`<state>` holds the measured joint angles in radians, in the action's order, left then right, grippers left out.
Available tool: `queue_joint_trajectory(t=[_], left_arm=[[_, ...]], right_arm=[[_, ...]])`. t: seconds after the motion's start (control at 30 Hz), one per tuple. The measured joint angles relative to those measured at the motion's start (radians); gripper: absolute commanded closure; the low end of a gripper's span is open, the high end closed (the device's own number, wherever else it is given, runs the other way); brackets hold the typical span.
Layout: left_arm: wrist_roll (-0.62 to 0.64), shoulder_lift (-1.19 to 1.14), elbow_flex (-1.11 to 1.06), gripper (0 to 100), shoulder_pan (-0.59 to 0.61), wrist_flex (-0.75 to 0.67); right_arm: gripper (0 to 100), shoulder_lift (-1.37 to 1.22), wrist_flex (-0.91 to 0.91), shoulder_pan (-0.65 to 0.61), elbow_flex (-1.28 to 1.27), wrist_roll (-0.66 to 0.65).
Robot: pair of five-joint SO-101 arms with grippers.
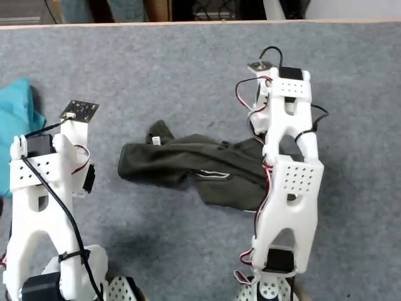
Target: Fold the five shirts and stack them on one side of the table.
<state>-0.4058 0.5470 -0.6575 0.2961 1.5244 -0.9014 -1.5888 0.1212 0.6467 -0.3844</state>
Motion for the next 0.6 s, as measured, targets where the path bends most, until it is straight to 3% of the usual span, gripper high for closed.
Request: queue_joint_trajectory(t=[0.27,0.4,0.6], left_arm=[[0.057,0.0,0.029,97,-0.005,0.0],[0.064,0.0,0.086,97,-0.005,0.0],[0.221,0.0,0.195,97,-0.071,-0.04]], right_arm=[[98.6,-0.012,0.0,0.003,0.02,0.068],[98.6,-0.005,-0.015,0.021,0.1,0.181],[98.6,0.075,-0.034,0.098,0.315,0.218]])
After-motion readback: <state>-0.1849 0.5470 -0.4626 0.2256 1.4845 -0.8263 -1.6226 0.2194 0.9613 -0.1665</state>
